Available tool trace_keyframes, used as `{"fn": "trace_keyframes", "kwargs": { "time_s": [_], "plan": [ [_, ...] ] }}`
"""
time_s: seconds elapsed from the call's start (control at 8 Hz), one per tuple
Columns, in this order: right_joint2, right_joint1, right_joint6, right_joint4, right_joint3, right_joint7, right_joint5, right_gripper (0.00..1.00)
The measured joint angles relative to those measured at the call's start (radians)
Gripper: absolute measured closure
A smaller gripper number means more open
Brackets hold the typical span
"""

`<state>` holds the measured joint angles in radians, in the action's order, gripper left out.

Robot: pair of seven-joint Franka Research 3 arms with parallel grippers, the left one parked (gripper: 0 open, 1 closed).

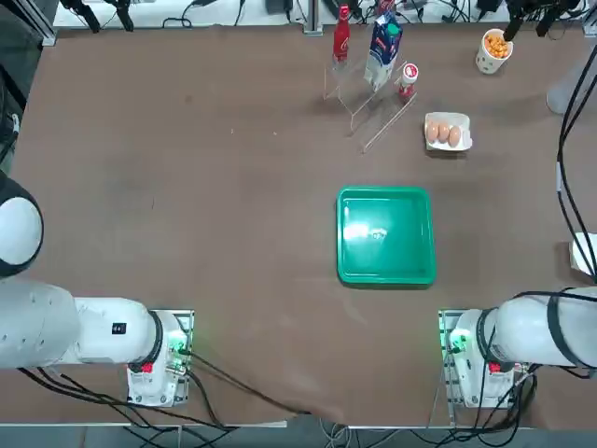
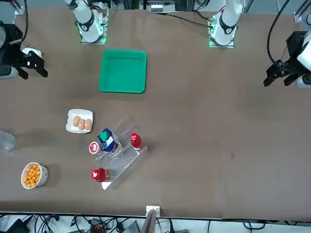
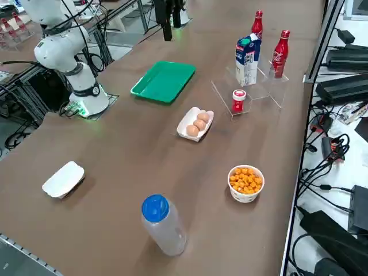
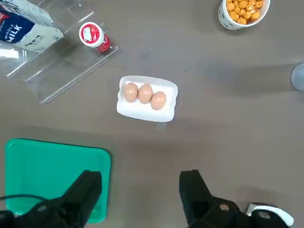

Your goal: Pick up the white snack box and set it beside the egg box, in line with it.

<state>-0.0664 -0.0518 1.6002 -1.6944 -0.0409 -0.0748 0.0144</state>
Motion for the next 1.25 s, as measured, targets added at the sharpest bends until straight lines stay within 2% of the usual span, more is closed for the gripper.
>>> {"fn": "trace_keyframes", "kwargs": {
  "time_s": [0.38, 0.62, 0.88, 1.0, 1.12, 1.25],
  "plan": [
    [0.0, 0.0, -0.058, 0.001, 0.0, 0.0, 0.0, 0.0],
    [0.002, 0.023, -0.193, 0.001, -0.009, 0.0, 0.01, 0.0],
    [0.006, 0.126, -0.334, -0.016, -0.018, 0.0, 0.027, 0.0],
    [0.006, 0.21, -0.335, -0.053, -0.021, -0.005, 0.028, 0.0],
    [-0.002, 0.289, -0.277, -0.113, -0.026, -0.015, 0.041, 0.0],
    [-0.028, 0.351, -0.156, -0.214, -0.03, -0.019, 0.064, 0.0]
  ]
}}
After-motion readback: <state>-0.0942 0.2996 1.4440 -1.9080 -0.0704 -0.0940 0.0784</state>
